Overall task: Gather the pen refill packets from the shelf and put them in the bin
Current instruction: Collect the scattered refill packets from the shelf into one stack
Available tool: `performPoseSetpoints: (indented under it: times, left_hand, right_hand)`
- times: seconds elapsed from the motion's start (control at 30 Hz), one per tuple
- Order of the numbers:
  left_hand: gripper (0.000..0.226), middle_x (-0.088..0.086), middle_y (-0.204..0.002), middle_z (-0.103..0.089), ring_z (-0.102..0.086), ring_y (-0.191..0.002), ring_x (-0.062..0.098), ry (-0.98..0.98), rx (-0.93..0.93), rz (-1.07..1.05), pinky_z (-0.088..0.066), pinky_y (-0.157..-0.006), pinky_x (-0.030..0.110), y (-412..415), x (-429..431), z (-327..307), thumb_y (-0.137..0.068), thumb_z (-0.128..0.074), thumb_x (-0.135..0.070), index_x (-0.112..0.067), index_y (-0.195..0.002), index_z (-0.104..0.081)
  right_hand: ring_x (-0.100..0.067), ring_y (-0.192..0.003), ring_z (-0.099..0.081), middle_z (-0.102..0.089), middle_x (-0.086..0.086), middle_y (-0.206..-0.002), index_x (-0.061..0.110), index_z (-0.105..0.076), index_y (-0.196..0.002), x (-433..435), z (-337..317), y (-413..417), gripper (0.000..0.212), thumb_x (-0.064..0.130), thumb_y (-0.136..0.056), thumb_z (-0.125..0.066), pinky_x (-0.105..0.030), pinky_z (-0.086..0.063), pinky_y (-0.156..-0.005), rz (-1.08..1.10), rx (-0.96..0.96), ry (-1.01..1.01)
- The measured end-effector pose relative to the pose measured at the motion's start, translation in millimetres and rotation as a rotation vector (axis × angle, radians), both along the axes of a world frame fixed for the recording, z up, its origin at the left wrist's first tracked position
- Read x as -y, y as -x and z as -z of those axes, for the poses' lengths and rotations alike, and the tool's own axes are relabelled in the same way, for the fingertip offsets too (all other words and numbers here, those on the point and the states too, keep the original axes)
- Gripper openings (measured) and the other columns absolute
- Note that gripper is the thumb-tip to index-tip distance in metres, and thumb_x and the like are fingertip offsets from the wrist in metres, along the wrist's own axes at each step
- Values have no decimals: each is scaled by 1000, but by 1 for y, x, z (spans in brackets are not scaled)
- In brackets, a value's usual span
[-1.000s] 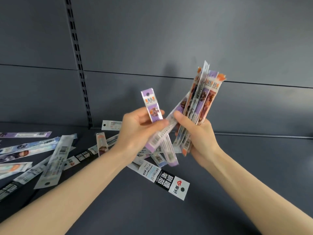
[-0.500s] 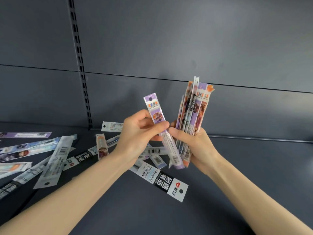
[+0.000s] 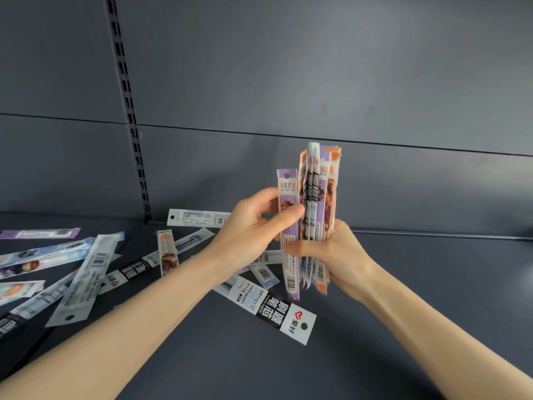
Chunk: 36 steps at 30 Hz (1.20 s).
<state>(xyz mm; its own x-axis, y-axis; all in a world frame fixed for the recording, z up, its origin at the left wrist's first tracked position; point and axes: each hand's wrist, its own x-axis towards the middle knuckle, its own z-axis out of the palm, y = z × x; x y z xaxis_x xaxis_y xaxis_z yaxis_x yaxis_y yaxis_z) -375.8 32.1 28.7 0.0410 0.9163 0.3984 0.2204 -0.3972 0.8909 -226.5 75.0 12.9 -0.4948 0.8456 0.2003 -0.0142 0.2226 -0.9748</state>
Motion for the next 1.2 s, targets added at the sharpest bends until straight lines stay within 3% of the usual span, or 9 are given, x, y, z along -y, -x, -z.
performPoseSetpoints:
  times: [0.07, 0.2, 0.33, 0.57, 0.73, 0.87, 0.97, 1.1, 1.2]
  left_hand:
    - [26, -15, -86, -72, -67, -83, -1, 20, 30, 41, -54, -76, 21, -5, -3, -1, -91, -56, -18, -16, -117, -60]
    - [27, -8, -110, -71, -65, -103, 2, 55, -48, 85, -51, -92, 26, -8, -7, 10, -90, -58, -23, -22, -117, -61]
    - [31, -9, -111, -70, -65, -104, 4, 101, -15, 93, -51, -95, 32, -9, -8, 10, -87, -63, -26, -25, -118, -58]
    - [37, -14, -120, -64, -59, -110, -5, 96, -164, 159, -47, -94, 16, -11, -8, 14, -92, -54, -31, -22, -128, -52]
    - [44, -15, -125, -59, -50, -117, -8, 15, -318, -36, -39, -98, 12, 6, -9, 14, -86, -58, -41, -23, -126, -55]
    - [46, -25, -115, -59, -49, -109, -15, 229, -683, 78, -37, -93, 13, 33, 4, 14, -73, -73, -45, -34, -116, -59]
    - [48, -22, -109, -53, -47, -104, -6, 270, -943, 117, -35, -87, 11, 42, 12, 21, -69, -78, -43, -34, -114, -61]
    - [22, -14, -95, -54, -50, -91, 0, 237, -885, 56, -38, -77, 17, 44, 14, 27, -70, -79, -36, -29, -88, -69]
    - [15, -10, -101, -57, -52, -97, 2, 191, -756, -25, -38, -84, 19, 51, 11, 28, -70, -80, -32, -27, -75, -67]
  right_hand:
    - [-27, -92, -71, -75, -10, -90, 10, -73, -87, 1, 7, -1, 27, -12, -72, -69, -41, -56, -85, -2, 22, -4]
    - [-29, -89, -72, -76, -11, -88, 12, -74, -82, 2, 15, -5, 26, -12, -72, -69, -37, -58, -84, -33, 35, 6]
    - [-21, -80, -72, -75, -4, -79, 14, -73, -77, 2, 15, -3, 29, -14, -71, -68, -27, -56, -73, -63, 58, 1]
    - [-27, -85, -71, -73, -14, -83, 2, -71, -87, 3, 20, 1, 18, -12, -78, -63, -34, -57, -80, -77, 35, 15]
    - [-7, -59, -61, -64, 7, -58, 15, -65, -71, 3, 12, -5, 18, 2, -83, -66, -22, -49, -59, 6, -2, 53]
    - [-15, -66, -66, -67, -8, -70, -3, -63, -81, 2, 5, -17, 9, 6, -84, -64, -21, -54, -62, 28, 9, 92]
    - [-15, -65, -67, -69, -8, -72, 2, -64, -85, 7, 8, -23, 4, 1, -86, -61, -24, -55, -65, 33, 6, 71]
    - [-13, -49, -51, -57, -1, -57, 8, -64, -89, 10, 11, -25, 10, 0, -86, -60, -31, -47, -57, 121, -20, 52]
    - [-15, -45, -43, -47, -1, -49, 12, -57, -66, 10, 14, -25, 21, 8, -86, -63, -33, -44, -56, 193, -33, 37]
